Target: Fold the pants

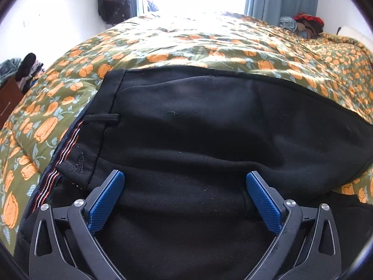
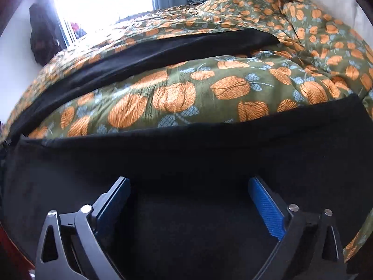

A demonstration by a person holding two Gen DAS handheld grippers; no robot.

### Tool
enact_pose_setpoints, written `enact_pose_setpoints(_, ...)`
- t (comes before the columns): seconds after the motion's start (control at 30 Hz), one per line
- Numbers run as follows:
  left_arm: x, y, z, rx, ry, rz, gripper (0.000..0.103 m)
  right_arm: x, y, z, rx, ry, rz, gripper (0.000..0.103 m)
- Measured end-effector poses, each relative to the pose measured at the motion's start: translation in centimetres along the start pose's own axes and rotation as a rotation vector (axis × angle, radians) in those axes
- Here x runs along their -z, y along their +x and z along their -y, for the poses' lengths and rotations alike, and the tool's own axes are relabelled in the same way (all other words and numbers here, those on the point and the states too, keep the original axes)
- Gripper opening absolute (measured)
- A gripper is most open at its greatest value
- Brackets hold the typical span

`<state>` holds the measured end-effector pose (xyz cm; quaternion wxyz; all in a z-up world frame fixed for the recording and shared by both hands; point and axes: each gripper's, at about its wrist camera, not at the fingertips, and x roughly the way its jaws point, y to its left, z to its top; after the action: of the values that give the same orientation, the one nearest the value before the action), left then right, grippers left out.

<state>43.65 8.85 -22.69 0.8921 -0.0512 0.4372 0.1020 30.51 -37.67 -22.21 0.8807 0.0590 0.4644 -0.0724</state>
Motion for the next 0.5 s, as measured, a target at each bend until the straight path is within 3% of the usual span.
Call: enact_pose_setpoints(0.5,0.00,-0.01,-0.01,0.000,0.000,0.000,0.103,0.27,-0.60,-0.19,-0.005,0.023,0.002,0.103)
